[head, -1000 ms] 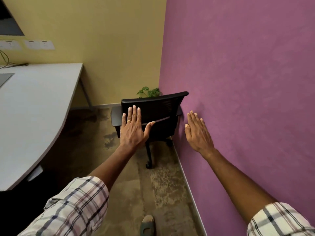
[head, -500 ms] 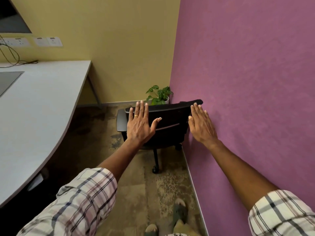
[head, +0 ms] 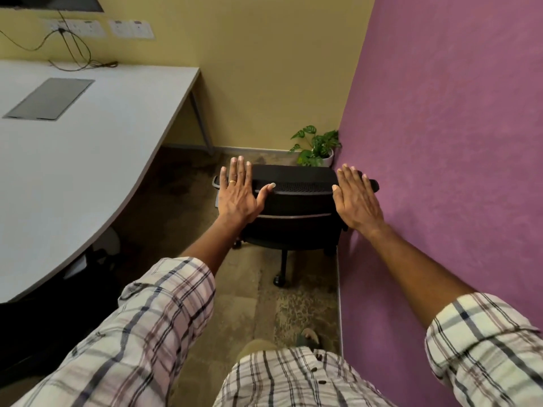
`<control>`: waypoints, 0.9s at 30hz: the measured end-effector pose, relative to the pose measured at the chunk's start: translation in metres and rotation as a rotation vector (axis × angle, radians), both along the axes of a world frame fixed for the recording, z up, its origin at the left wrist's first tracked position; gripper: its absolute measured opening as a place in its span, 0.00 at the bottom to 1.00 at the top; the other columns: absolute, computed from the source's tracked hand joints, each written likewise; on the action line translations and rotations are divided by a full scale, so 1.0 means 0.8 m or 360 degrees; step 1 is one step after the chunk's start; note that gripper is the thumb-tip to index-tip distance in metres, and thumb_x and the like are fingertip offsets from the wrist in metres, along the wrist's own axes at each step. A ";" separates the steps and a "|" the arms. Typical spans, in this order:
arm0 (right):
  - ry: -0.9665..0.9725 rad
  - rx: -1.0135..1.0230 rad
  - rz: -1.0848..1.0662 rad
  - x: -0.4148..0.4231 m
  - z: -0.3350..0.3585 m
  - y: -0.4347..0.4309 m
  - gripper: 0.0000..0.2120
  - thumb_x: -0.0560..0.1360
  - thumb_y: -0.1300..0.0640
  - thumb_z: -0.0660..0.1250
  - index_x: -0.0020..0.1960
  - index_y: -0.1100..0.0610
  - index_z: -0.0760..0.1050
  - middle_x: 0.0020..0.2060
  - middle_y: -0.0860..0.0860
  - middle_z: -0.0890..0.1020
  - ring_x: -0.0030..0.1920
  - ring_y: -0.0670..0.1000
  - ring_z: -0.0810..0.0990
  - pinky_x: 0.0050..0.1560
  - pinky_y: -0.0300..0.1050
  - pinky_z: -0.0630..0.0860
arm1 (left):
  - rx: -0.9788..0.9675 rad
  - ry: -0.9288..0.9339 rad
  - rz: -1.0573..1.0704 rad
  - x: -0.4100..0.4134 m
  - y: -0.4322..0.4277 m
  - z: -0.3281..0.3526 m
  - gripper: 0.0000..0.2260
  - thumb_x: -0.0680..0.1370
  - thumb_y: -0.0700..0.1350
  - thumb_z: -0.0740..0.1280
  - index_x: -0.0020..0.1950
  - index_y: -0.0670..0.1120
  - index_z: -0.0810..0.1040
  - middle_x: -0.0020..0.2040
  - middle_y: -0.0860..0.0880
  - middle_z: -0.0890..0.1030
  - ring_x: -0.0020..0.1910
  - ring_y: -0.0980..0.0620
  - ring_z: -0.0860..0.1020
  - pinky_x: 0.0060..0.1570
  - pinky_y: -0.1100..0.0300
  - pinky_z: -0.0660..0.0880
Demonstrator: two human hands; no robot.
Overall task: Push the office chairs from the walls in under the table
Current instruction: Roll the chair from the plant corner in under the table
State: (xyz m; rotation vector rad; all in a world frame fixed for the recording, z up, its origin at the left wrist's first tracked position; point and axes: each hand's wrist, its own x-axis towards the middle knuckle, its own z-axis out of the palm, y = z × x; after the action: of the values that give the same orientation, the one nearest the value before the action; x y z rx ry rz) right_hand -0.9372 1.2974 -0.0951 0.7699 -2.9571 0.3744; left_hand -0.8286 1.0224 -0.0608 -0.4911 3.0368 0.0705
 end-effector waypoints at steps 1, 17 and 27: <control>0.0035 0.0033 0.0004 0.003 -0.001 0.002 0.31 0.84 0.44 0.40 0.82 0.59 0.53 0.83 0.54 0.55 0.83 0.53 0.49 0.83 0.54 0.42 | 0.0010 -0.0015 0.0008 0.002 0.000 -0.003 0.41 0.82 0.70 0.37 0.85 0.42 0.40 0.85 0.42 0.37 0.83 0.44 0.34 0.81 0.43 0.37; 0.0209 -0.0004 0.0255 -0.070 -0.006 -0.043 0.25 0.83 0.49 0.50 0.70 0.57 0.78 0.67 0.53 0.81 0.70 0.51 0.77 0.73 0.52 0.72 | 0.0418 -0.0358 -0.0157 -0.091 -0.091 -0.030 0.26 0.88 0.55 0.46 0.83 0.45 0.62 0.84 0.47 0.59 0.84 0.50 0.52 0.82 0.48 0.51; 0.0200 -0.0012 0.0443 -0.076 -0.025 -0.070 0.24 0.83 0.51 0.50 0.71 0.57 0.77 0.68 0.53 0.80 0.70 0.51 0.77 0.73 0.50 0.72 | 0.0469 -0.0326 0.0021 -0.046 -0.093 -0.048 0.26 0.89 0.54 0.47 0.82 0.43 0.64 0.82 0.45 0.65 0.83 0.48 0.57 0.80 0.51 0.54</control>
State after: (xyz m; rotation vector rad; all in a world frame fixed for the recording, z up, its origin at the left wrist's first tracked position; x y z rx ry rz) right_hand -0.9977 1.2416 -0.1147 1.1630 -2.7346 0.3376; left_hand -0.8652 0.9483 -0.0994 -0.4616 2.7580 0.4330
